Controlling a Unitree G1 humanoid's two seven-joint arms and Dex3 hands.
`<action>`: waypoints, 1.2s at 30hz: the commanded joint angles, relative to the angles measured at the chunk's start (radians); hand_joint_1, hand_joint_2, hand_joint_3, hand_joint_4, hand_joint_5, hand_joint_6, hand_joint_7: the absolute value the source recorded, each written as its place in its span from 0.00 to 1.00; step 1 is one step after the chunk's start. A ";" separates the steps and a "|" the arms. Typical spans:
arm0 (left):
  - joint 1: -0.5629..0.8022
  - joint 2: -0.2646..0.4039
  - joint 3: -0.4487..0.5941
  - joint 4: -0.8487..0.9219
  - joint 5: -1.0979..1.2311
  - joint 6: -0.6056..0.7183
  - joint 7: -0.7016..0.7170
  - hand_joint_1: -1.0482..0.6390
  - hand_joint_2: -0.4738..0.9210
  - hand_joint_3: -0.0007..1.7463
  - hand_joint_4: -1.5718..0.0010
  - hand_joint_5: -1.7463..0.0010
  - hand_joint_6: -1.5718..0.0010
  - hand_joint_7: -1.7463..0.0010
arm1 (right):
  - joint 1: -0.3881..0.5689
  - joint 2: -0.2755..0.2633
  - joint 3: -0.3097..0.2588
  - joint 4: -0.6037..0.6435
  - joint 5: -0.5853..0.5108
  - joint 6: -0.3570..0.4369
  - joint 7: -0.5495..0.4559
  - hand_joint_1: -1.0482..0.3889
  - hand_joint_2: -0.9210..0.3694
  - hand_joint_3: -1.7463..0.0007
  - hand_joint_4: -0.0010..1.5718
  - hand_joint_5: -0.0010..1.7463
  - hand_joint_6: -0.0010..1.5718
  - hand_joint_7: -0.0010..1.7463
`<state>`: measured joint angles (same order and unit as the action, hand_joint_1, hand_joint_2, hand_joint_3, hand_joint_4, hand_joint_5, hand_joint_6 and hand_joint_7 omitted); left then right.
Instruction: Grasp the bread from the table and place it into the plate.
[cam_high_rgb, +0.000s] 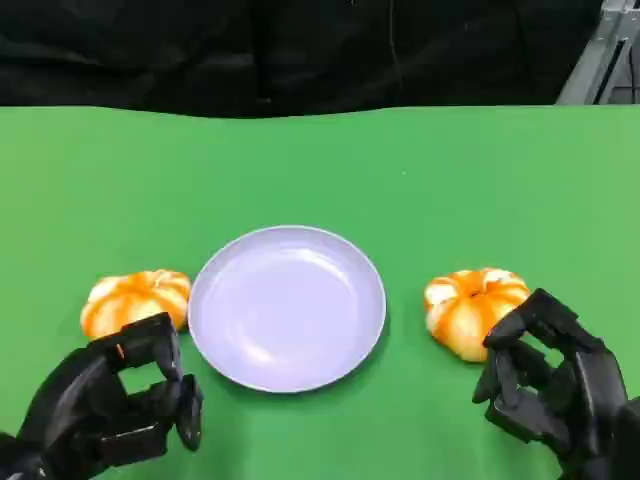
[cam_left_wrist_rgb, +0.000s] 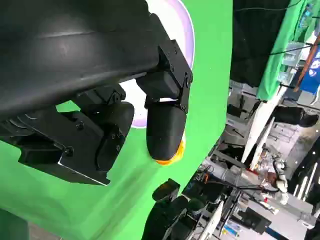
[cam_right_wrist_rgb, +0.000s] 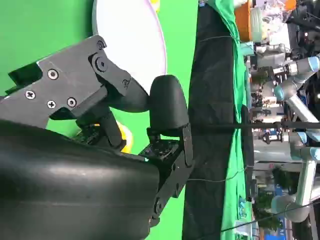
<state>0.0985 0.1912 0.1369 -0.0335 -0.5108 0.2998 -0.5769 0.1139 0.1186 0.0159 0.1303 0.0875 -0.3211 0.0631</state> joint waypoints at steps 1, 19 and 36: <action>0.000 0.017 0.010 -0.002 0.003 -0.004 -0.003 0.69 0.79 0.80 0.41 0.00 0.54 0.00 | 0.001 -0.005 -0.004 -0.014 0.002 -0.002 -0.004 0.63 0.26 0.34 0.54 1.00 0.42 0.91; -0.004 0.027 0.035 0.010 0.033 -0.079 -0.001 0.67 0.77 0.80 0.42 0.00 0.54 0.00 | 0.000 -0.006 -0.007 -0.013 0.006 0.005 -0.004 0.63 0.25 0.34 0.54 1.00 0.42 0.91; -0.102 0.233 -0.011 0.069 0.885 -0.695 0.380 0.23 1.00 0.03 0.76 0.91 0.62 0.98 | -0.008 -0.012 -0.010 0.000 0.012 0.002 0.009 0.63 0.26 0.34 0.54 1.00 0.41 0.91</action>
<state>0.0408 0.3627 0.1372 0.0318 0.2606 -0.3723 -0.2684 0.1134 0.1175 0.0143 0.1335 0.0884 -0.3215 0.0673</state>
